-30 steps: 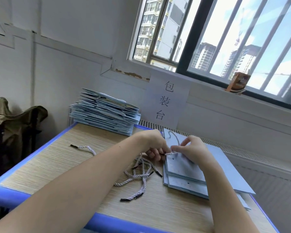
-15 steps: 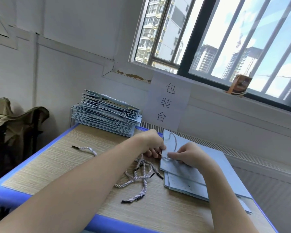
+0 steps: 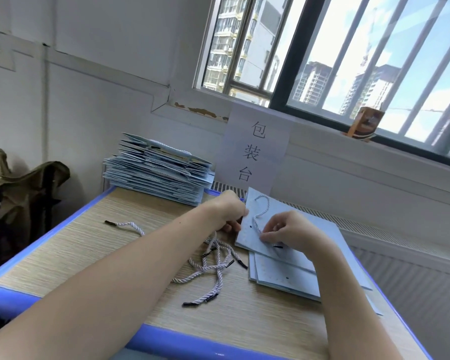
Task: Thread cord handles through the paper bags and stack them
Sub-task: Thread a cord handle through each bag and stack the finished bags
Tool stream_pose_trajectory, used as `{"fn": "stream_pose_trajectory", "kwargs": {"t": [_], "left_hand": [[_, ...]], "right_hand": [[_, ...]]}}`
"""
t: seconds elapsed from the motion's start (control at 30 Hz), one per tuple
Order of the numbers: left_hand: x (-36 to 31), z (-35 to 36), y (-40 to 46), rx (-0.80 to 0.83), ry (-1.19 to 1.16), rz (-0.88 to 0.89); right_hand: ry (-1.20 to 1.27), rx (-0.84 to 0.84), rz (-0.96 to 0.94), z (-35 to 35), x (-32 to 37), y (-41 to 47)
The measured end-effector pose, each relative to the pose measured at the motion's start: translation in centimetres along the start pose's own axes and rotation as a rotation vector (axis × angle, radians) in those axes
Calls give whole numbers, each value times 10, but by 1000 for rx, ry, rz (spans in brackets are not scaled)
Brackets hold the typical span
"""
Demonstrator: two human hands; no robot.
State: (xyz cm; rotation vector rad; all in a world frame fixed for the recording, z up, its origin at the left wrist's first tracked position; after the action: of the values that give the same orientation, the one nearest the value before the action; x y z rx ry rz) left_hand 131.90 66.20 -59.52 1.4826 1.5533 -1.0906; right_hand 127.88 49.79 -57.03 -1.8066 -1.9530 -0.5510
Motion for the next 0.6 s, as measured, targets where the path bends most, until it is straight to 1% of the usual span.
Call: {"fn": "stream_pose_trajectory", "kwargs": {"t": [0.1,0.17,0.23,0.43,0.5,0.6], "left_hand": [[-2,-1,-1,15,-34,-4],[-4,-2,-3,27,-77,-12],[-5,-5,-6,59,-102,-8],[-8,-8,-13,179,-72,-7],[-8,-9,-12,171,-99,-12],[-7,-9,-8,114,-128,5]], "right_hand": [[72,-103,-25,2,-1,7],[164,-196,-19,2,-4,10],[269,-251,-12,0,-7,10],[286,-245,-50,1,-6,11],[329,-251,-69,0,-6,11],[487,-246,-87,-4,-5,8]]}}
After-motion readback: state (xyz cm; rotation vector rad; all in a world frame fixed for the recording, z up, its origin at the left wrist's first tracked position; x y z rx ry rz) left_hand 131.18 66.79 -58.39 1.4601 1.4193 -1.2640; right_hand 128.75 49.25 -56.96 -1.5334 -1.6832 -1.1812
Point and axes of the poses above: each hand's wrist, its own y-axis towards the middle knuckle, its own z-axis out of the palm, x = y × z, the point moved 3 cm from there along y, towards the middle knuckle, and after that the axes turned 3 degrees about -x, right-handed, at the moved point
